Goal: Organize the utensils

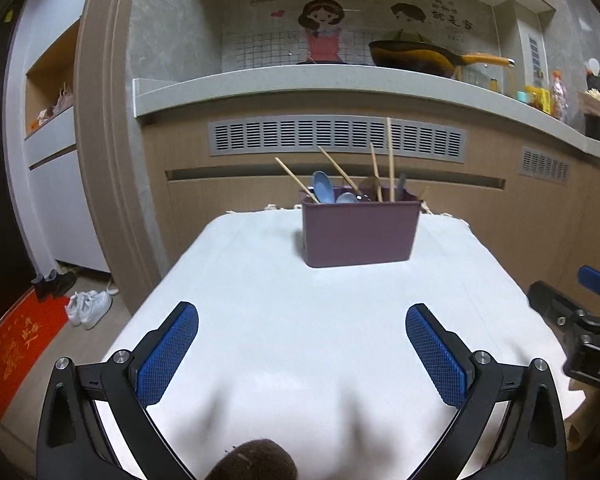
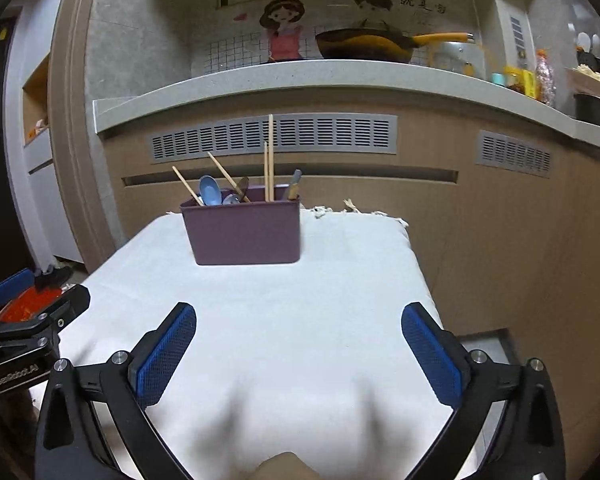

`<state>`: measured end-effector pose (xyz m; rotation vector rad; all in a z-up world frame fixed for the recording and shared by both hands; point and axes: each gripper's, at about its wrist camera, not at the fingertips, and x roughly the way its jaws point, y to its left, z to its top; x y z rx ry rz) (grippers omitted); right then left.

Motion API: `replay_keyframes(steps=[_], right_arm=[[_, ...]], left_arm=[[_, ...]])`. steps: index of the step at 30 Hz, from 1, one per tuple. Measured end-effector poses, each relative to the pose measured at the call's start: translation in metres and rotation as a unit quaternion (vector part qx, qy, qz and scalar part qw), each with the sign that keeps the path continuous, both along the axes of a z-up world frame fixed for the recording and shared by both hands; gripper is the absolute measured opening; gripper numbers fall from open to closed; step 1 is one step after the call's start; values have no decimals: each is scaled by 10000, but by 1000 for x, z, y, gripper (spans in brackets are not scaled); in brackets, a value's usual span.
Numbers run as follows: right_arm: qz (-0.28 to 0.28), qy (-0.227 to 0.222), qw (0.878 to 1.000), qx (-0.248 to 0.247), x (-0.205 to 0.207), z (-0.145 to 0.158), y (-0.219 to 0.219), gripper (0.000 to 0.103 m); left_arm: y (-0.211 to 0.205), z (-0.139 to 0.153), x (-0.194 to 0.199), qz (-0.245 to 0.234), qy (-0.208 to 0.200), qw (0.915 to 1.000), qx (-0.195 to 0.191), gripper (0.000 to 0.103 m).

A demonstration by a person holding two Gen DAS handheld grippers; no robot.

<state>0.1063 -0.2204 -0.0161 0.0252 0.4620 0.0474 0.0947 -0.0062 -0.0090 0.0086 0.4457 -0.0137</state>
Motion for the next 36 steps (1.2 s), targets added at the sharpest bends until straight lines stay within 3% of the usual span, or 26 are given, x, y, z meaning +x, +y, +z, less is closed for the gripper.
replay_keyframes(steps=[36], right_arm=[[36, 83, 9999, -101, -7, -6, -5, 102]], left_arm=[[-13, 3, 0, -231, 45, 9997, 84, 103]])
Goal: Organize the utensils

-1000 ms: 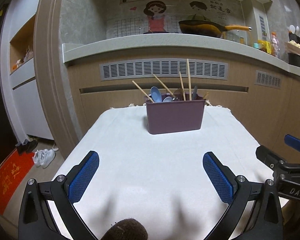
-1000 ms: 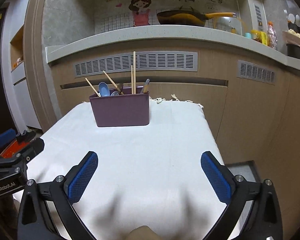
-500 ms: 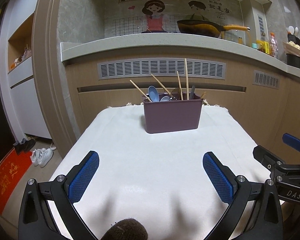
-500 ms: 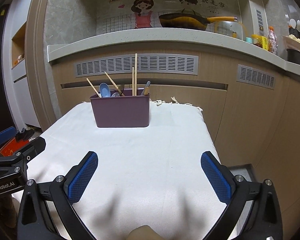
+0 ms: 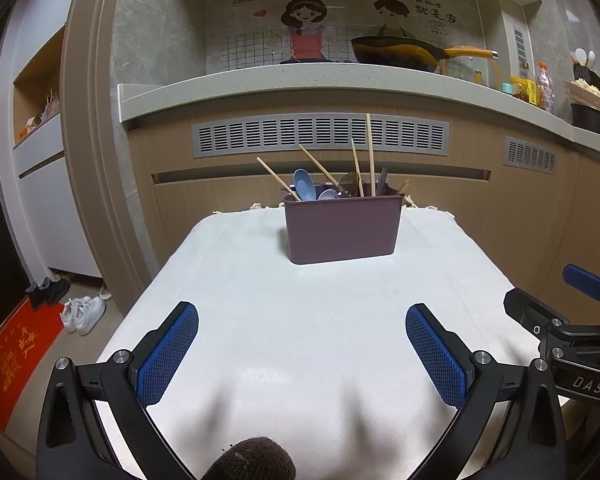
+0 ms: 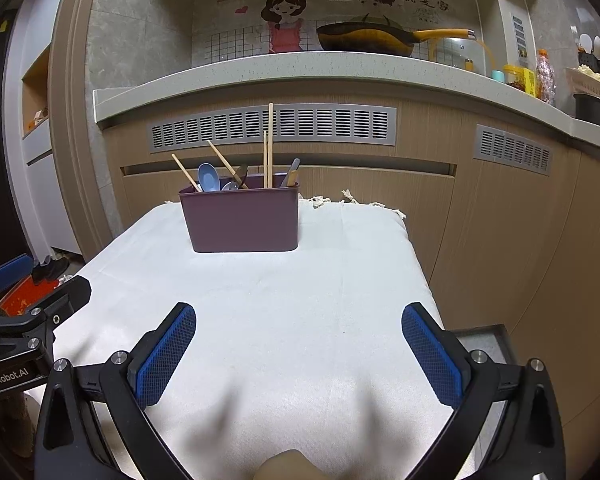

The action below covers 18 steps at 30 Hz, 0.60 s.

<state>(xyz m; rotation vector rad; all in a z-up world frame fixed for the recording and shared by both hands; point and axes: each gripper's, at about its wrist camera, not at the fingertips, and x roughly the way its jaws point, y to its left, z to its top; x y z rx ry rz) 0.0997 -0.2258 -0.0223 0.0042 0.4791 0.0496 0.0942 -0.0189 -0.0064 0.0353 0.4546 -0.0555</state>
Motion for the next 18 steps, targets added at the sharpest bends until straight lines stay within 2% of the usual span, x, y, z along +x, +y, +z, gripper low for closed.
replay_keyframes(steps=[18], right_arm=[[40, -45, 10000, 7, -1, 1, -6, 102]], left_arm=[[-1, 0, 0, 4, 10, 10000, 2, 103]])
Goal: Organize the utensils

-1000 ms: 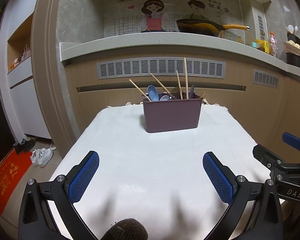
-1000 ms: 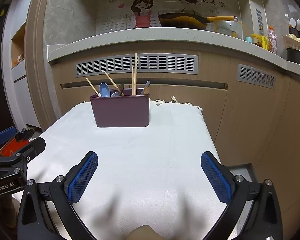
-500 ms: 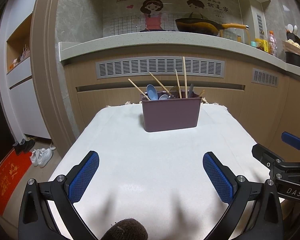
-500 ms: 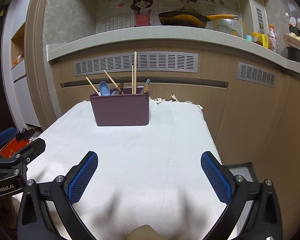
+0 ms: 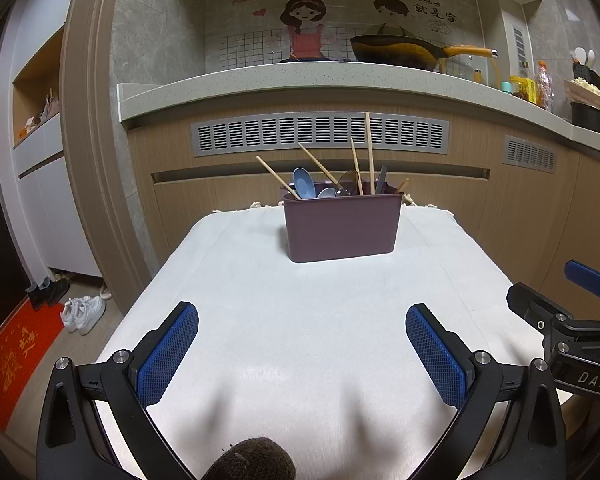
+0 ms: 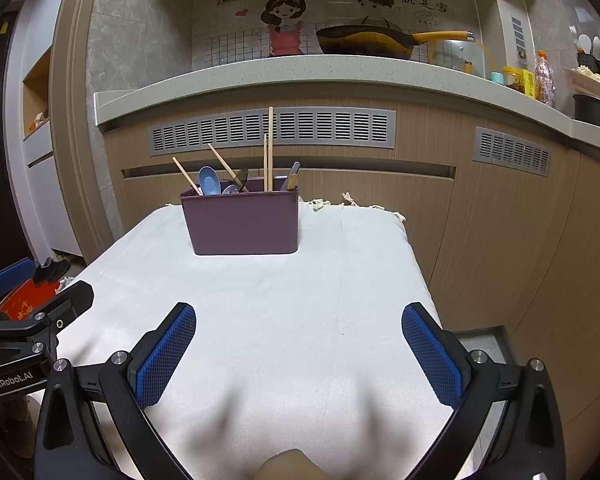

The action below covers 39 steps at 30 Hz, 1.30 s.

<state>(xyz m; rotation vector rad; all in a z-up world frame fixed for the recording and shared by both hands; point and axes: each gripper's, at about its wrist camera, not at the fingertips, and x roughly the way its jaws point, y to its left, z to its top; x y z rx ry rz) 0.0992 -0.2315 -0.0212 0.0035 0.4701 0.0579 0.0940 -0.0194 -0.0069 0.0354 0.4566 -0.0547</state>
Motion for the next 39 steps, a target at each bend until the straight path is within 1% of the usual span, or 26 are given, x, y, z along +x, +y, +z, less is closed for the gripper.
replay_keyframes(steps=[39], right_arm=[[128, 79, 9999, 44, 4, -3, -7, 102]], left_arm=[[-3, -3, -6, 16, 7, 10000, -39, 103]])
